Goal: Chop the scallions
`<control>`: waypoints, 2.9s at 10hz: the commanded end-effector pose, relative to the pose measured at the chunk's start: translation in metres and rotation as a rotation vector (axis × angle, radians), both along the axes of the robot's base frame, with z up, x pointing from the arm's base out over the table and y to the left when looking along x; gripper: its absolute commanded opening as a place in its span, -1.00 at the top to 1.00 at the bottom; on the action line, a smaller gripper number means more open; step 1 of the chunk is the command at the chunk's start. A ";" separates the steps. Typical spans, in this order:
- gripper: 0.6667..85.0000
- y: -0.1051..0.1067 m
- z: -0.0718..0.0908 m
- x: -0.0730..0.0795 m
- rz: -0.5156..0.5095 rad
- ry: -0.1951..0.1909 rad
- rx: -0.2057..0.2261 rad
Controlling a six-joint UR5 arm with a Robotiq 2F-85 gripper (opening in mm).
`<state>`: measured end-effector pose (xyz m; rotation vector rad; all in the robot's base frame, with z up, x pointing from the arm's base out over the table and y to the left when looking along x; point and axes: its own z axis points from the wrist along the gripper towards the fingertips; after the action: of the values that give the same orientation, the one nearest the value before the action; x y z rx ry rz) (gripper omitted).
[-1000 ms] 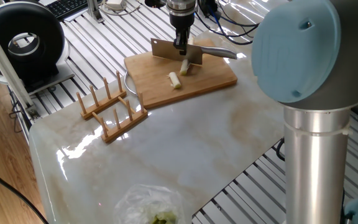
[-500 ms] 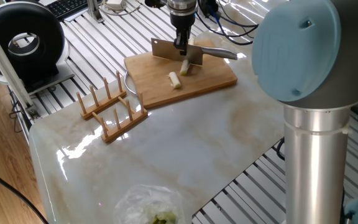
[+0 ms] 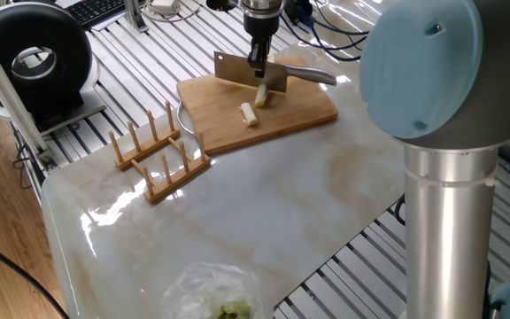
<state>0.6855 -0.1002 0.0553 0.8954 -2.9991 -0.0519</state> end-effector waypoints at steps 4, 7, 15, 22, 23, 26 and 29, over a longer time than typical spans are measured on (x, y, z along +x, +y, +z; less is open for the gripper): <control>0.98 0.001 -0.003 0.006 -0.007 -0.007 0.023; 0.98 0.002 0.017 0.003 -0.005 0.022 0.026; 0.98 0.012 -0.004 0.010 -0.024 -0.008 0.052; 0.98 0.015 0.001 0.015 -0.013 -0.013 0.080; 0.98 0.014 -0.006 0.019 -0.016 -0.025 0.066; 0.98 0.010 -0.004 0.017 -0.015 -0.008 0.040; 0.98 0.003 0.008 0.008 -0.008 0.025 0.015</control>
<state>0.6978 -0.0937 0.0556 0.8845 -3.0026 -0.0924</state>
